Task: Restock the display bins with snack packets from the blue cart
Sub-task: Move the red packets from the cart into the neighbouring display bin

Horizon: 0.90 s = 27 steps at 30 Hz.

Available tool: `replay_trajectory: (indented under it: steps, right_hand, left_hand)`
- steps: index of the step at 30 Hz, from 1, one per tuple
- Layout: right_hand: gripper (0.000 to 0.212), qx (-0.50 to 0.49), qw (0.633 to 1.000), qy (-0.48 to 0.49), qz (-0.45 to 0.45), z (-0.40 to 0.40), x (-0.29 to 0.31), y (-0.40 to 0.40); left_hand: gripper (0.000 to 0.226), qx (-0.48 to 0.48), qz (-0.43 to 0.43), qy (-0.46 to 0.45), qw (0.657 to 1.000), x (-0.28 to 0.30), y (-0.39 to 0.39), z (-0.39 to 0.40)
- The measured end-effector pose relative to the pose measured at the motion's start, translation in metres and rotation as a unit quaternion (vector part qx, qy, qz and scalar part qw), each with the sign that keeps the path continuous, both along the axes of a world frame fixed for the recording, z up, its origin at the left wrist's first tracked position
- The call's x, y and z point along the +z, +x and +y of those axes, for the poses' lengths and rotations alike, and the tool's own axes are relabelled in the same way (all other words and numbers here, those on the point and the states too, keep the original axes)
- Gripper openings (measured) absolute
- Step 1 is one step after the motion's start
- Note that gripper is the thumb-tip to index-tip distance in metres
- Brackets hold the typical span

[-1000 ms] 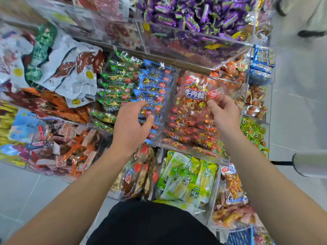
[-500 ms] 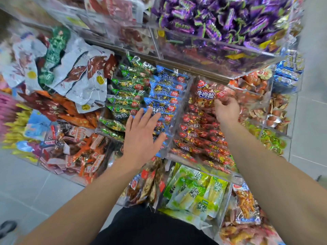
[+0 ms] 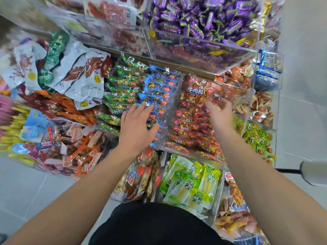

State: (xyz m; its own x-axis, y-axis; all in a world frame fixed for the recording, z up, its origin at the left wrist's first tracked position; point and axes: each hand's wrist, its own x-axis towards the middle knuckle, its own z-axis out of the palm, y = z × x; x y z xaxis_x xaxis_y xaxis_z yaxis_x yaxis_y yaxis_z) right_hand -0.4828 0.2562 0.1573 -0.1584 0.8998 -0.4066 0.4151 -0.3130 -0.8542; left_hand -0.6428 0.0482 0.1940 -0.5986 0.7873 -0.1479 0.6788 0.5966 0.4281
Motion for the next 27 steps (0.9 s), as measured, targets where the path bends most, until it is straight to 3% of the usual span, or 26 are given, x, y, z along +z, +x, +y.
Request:
replay_trajectory:
  steps: [6,11,14,21,27]
  right_hand:
    - [0.054,0.06,0.998,0.009,0.002,-0.076,0.03,0.039]
    - [0.041,0.086,0.996,-0.001,0.036,-0.166,0.037,0.084]
    - [0.039,0.069,0.997,-0.036,0.024,-0.223,0.035,0.112]
    - [0.046,-0.041,0.992,-0.116,-0.027,-0.34,0.015,0.154]
    - [0.028,-0.176,0.969,-0.163,-0.051,-0.438,-0.007,0.181]
  left_hand:
    - [0.052,-0.008,-0.058,0.095,0.994,0.032,0.044,-0.029]
    - [0.04,0.019,-0.202,0.111,0.973,0.023,0.085,-0.065]
    - [0.035,0.004,-0.273,0.071,0.959,0.003,0.1,-0.083]
    - [0.034,-0.111,-0.344,-0.094,0.928,-0.043,0.12,-0.126]
    - [0.035,-0.157,-0.387,-0.217,0.883,-0.063,0.146,-0.175]
